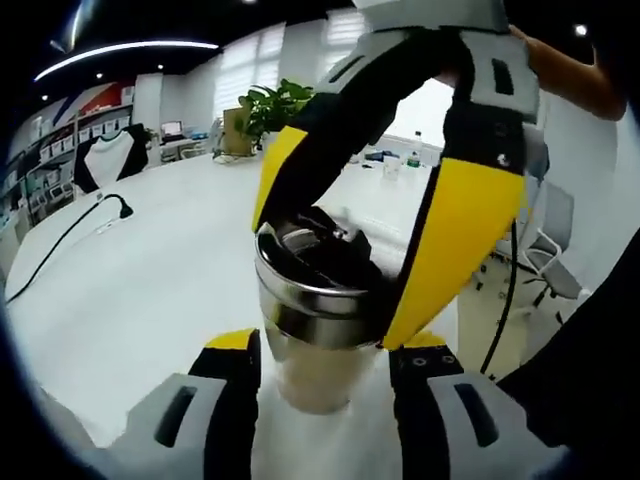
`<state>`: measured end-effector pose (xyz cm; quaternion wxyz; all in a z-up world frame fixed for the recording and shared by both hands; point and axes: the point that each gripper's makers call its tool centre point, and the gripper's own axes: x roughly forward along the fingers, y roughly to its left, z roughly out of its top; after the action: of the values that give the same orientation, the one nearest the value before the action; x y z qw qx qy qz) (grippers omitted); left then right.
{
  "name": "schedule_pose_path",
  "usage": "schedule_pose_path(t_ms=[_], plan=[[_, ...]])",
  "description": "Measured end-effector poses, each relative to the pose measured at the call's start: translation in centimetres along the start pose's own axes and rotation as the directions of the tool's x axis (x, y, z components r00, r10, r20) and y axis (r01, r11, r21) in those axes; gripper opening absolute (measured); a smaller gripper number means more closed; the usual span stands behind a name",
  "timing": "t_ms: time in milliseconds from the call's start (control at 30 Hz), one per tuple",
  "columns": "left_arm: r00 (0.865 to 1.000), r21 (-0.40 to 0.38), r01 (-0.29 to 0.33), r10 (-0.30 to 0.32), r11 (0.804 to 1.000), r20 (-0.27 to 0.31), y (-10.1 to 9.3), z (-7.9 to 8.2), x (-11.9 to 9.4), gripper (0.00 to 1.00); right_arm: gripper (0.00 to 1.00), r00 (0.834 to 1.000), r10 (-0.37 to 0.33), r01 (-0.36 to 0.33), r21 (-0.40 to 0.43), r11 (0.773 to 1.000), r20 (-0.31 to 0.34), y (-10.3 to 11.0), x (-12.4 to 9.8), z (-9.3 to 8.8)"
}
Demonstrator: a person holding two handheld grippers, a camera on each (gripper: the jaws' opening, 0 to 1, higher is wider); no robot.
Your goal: Rotate the seasoning bottle until the label or dispensing opening points toward the visible target arrow and the bottle remains upright within the marked orientation range
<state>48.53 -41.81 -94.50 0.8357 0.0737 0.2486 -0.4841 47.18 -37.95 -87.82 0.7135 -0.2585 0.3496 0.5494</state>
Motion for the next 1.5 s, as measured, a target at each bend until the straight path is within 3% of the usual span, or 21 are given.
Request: schedule_pose_path(t_ms=[267,300,367,733,933,1133,1300,1500], plan=[[0.999,-0.035,-0.009,0.007,0.999,-0.05,-0.3,-0.6,0.3,0.45,0.36,1.0,0.007,-0.007,-0.01,1.0,0.002,-0.2,0.1,0.0],[0.995,0.019,-0.028,0.03,0.999,-0.095,-0.1,-1.3,0.2,0.44,0.36,1.0,0.006,-0.006,-0.009,1.0,0.003,-0.3,0.1,-0.1],[0.993,0.056,-0.048,0.054,0.997,-0.108,0.0,-1.4,0.3,0.44,0.36,0.999,-0.025,0.024,0.038,0.999,0.021,-0.5,0.2,0.0],[0.988,0.057,-0.074,0.081,0.996,-0.132,-0.1,-1.5,0.5,0.44,0.36,0.996,-0.079,0.075,0.106,0.992,0.039,-0.9,0.1,-0.4],[0.986,0.05,-0.11,0.116,0.993,-0.123,0.0,-1.5,0.4,0.43,0.37,0.99,-0.13,0.115,0.234,0.965,0.051,-1.2,0.2,-0.6],[0.979,0.033,-0.167,0.169,0.985,-0.118,0.1,-1.4,0.5,0.43,0.37,0.981,-0.193,0.182,0.211,0.96,0.032,-1.0,-0.1,-1.4],[0.967,0.023,-0.222,0.223,0.975,-0.121,0.2,-1.5,0.6,0.43,0.41,0.975,-0.222,0.21,0.242,0.947,0.026,-0.8,0.2,-1.7],[0.962,0.022,-0.237,0.238,0.971,-0.133,0.3,-1.5,0.4,0.43,0.42,0.967,-0.252,0.229,0.292,0.929,0.041,-0.9,0.3,-1.7]])
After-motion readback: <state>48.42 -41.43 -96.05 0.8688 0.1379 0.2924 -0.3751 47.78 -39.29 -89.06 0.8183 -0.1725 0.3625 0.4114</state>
